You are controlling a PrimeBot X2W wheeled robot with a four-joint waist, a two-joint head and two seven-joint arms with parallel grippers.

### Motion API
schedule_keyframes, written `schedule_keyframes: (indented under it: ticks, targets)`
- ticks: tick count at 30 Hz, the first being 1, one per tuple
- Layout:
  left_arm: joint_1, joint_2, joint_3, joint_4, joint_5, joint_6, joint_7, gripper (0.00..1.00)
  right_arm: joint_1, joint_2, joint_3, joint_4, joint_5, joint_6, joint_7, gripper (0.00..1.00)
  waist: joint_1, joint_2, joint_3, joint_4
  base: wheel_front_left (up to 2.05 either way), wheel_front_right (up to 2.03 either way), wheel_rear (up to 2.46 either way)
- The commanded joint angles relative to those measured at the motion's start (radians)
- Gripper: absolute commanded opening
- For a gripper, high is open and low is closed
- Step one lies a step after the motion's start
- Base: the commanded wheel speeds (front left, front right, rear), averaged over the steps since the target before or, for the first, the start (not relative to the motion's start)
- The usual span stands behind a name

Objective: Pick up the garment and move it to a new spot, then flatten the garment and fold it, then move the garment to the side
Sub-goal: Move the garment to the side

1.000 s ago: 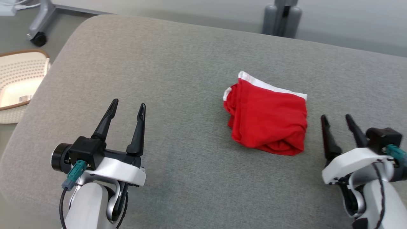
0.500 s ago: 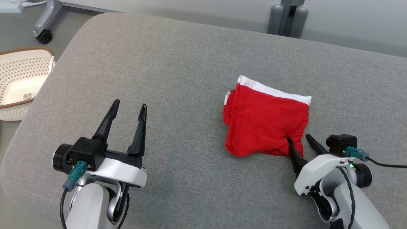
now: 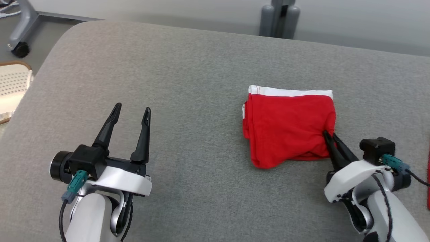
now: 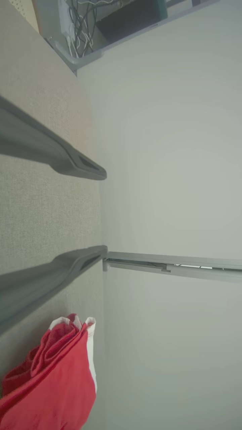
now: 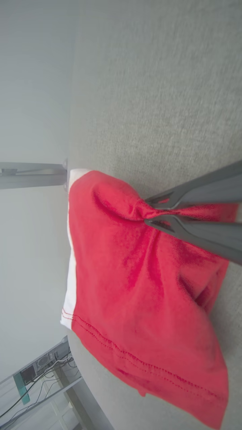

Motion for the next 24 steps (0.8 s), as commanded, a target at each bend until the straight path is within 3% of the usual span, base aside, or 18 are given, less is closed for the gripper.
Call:
schedule_keyframes:
  ticks: [1,8,15,19,24]
  targets:
    - [0.007,0.009,0.005,-0.010,0.008,0.003,-0.004,1.00,0.025,-0.019,-0.015,-0.033,-0.014,0.000,0.004,0.00,0.0000,-0.0001,0.005,-0.047,0.00,0.00,0.00]
    - [-0.009,0.024,-0.001,-0.040,0.017,-0.006,-0.003,1.00,0.168,-0.116,-0.062,-0.296,-0.108,0.000,0.124,0.00,0.0000,-0.0001,0.038,-0.188,0.00,0.00,0.00]
    - [-0.052,0.043,-0.009,-0.059,0.016,-0.008,-0.003,1.00,0.274,-0.194,-0.186,-0.537,-0.155,0.000,0.239,0.00,0.0000,-0.0001,0.076,-0.315,0.00,0.00,0.00]
    - [-0.077,0.054,-0.014,-0.071,0.018,-0.009,-0.001,1.00,0.248,-0.222,-0.238,-0.582,-0.156,0.000,0.250,0.00,0.0000,-0.0001,0.107,-0.381,0.00,0.00,0.00]
    - [-0.100,0.076,-0.028,-0.079,0.021,-0.015,0.016,1.00,0.148,-0.249,-0.264,-0.510,-0.145,0.000,0.208,0.00,0.0000,-0.0001,0.143,-0.435,0.00,0.00,0.00]
